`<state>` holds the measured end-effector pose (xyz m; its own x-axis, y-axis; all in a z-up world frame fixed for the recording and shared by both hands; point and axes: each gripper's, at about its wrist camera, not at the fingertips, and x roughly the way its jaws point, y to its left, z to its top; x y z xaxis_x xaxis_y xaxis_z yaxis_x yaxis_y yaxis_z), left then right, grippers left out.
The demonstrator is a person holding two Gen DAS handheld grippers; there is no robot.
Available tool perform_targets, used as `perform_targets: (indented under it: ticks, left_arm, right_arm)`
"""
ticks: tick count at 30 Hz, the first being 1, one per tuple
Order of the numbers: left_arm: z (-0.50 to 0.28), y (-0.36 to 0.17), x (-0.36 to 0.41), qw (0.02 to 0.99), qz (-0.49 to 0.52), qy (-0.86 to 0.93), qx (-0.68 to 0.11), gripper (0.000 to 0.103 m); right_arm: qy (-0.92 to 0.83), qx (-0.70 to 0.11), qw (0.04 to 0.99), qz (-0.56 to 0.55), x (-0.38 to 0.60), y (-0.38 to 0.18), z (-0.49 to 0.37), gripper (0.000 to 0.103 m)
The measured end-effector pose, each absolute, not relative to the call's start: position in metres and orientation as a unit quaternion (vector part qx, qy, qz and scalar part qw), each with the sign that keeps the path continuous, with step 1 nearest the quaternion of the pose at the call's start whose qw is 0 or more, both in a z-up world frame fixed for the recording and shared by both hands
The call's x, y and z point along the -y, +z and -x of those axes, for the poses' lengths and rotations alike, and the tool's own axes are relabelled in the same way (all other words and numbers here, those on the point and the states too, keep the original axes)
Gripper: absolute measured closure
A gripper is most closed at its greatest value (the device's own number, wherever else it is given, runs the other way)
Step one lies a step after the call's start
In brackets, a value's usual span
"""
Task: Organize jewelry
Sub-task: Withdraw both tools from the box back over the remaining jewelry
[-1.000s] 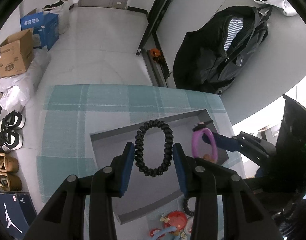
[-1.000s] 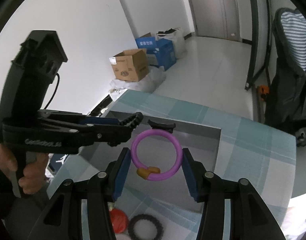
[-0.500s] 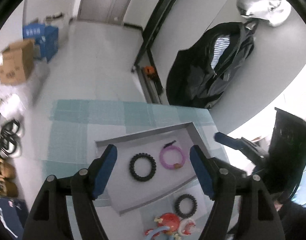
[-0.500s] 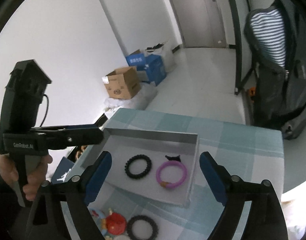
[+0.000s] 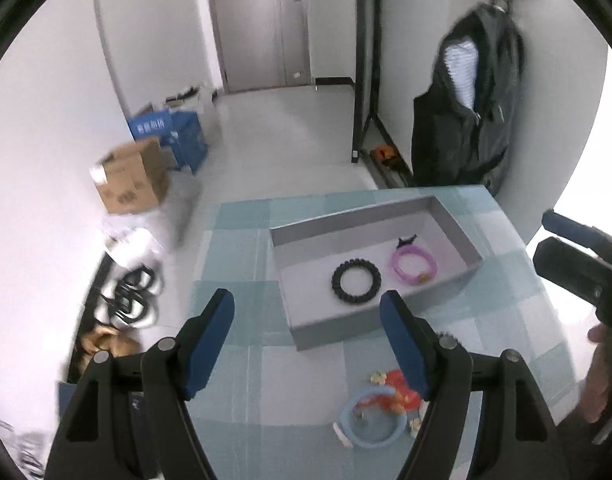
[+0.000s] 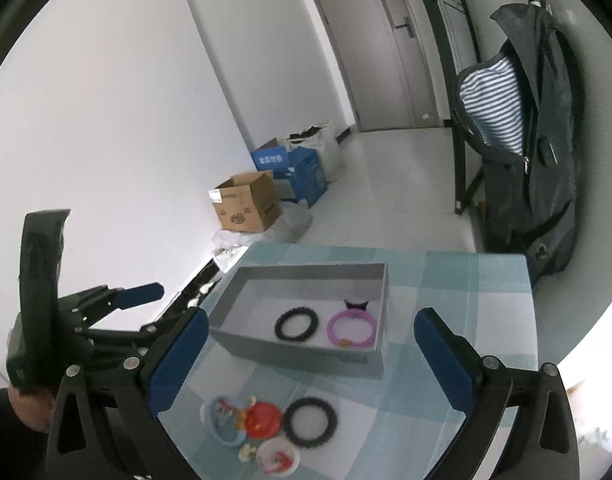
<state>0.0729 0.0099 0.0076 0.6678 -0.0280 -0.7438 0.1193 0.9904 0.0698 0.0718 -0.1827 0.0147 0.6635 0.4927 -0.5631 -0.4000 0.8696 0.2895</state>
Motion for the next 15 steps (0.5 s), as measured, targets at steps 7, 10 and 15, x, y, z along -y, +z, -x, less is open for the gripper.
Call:
perform_targets:
  ticks: [7,10,15]
  left_arm:
    - [-0.046,0.011,-0.002,0.916,-0.049,-0.030,-0.397,0.031]
    - [-0.037,0.008,0.001,0.914,-0.050,-0.021,-0.403,0.031]
    - [-0.025,0.000,-0.006,0.914,-0.036,-0.023,-0.404,0.031]
  right_arm:
    - [0.235,-0.328,0.912,-0.068,0.186,0.014,-0.045,0.000]
    - [0.238,-0.336,0.909,-0.057,0.182,0.012,-0.036,0.000]
    - [0.244,-0.357,0.901,-0.031,0.172,0.001,-0.024,0.000]
